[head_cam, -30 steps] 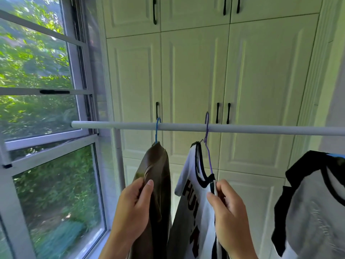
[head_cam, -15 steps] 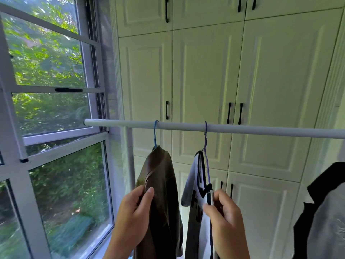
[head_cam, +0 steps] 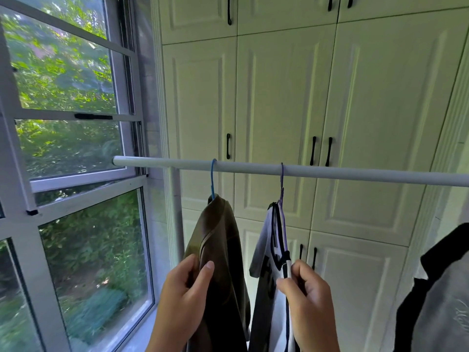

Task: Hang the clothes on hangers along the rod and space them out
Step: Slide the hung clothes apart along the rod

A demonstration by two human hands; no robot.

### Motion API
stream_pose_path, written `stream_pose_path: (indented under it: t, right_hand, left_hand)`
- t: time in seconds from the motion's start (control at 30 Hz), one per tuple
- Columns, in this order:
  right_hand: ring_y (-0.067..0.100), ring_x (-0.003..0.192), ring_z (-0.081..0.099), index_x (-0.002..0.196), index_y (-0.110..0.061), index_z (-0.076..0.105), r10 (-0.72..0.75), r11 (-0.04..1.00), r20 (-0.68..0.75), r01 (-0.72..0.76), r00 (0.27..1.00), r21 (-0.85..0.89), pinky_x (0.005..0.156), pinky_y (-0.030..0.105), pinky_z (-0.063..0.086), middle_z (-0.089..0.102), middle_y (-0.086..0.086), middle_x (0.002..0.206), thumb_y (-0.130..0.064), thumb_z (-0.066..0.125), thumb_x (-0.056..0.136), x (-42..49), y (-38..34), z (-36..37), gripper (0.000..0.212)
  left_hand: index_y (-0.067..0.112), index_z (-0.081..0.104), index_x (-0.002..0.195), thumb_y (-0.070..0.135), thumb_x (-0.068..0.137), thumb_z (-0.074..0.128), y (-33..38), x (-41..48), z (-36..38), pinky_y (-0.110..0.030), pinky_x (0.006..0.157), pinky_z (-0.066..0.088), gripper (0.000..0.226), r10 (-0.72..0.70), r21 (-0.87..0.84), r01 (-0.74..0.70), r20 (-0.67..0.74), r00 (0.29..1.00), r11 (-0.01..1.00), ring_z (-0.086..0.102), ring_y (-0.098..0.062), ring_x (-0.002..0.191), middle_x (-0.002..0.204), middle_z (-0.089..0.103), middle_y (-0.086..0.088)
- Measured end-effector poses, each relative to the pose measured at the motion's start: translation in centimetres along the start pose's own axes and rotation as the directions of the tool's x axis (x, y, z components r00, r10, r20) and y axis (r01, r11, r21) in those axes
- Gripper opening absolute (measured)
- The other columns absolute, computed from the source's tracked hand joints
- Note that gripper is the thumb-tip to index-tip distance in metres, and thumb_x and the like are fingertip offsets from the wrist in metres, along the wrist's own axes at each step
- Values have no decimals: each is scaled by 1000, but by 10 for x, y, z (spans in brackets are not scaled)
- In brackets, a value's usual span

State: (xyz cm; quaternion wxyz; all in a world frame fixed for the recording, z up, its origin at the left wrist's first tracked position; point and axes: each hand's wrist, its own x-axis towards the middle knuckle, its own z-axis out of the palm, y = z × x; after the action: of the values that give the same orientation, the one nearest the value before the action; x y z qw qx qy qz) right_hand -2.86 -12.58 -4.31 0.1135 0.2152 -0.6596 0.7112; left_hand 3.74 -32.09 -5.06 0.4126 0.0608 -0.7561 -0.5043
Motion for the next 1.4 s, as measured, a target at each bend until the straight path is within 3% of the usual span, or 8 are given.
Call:
stream_pose_path:
  t: [0.1,0.43,0.73,1.07,1.2,1.33,1.4]
  right_hand:
    - [9,49,20,58,-16,28,12,1000,-15,-12,1000,7,46,17,21,21,-7,55,19,58,83,0,1,4,53]
    - [10,51,20,65,-9,28,-27,999,15,26,1000,40,47,17,22,20,0,60,22,54,85,2,7,20,45]
    - [11,50,27,64,-14,35,-41,999,-44,40,998,-37,48,19,26,27,-6,57,16,63,83,-2,13,14,45]
    - [9,47,34,84,-5,46,-81,996,-58,79,995,-35,49,17,33,40,-7,60,14,67,84,-7,13,11,29]
    - [9,50,38,90,-11,53,-124,992,-32,124,992,-14,53,20,37,43,-6,63,2,70,90,-10,13,-1,22]
    - [16,51,45,87,-20,57,-105,993,18,104,994,49,50,28,38,50,0,64,-21,61,93,-3,5,-39,7]
    - [18,52,51,86,-20,58,-124,992,-8,124,992,24,49,29,40,55,4,65,-13,63,96,1,-3,-65,13]
  left_hand:
    - [13,29,64,33,87,64,-1,1,-1,-25,49,22,46,1,-4,-1,-7,1000,1000,26,-11,52,57,25,8]
    - [18,30,63,32,84,67,-4,1,-5,-24,49,23,44,6,-13,-6,-46,999,1000,27,-10,51,56,25,10]
    - [14,35,65,32,85,68,-3,-3,-6,-24,50,24,42,25,-5,-25,-70,997,1000,29,-10,53,57,28,9]
    - [13,40,67,32,87,70,-4,-8,-2,-24,50,25,41,13,30,-10,-110,994,1000,29,-12,52,56,30,8]
    - [17,48,69,28,90,74,8,-16,-5,-20,50,32,35,71,216,-25,-208,976,976,36,-8,49,54,38,6]
    - [23,51,70,39,91,62,49,-23,-3,-16,60,36,28,224,318,-147,-223,949,937,49,-15,65,67,49,4]
    - [22,53,71,40,92,57,74,-30,7,-13,62,37,28,277,281,-217,-197,940,935,48,-12,65,68,50,5]
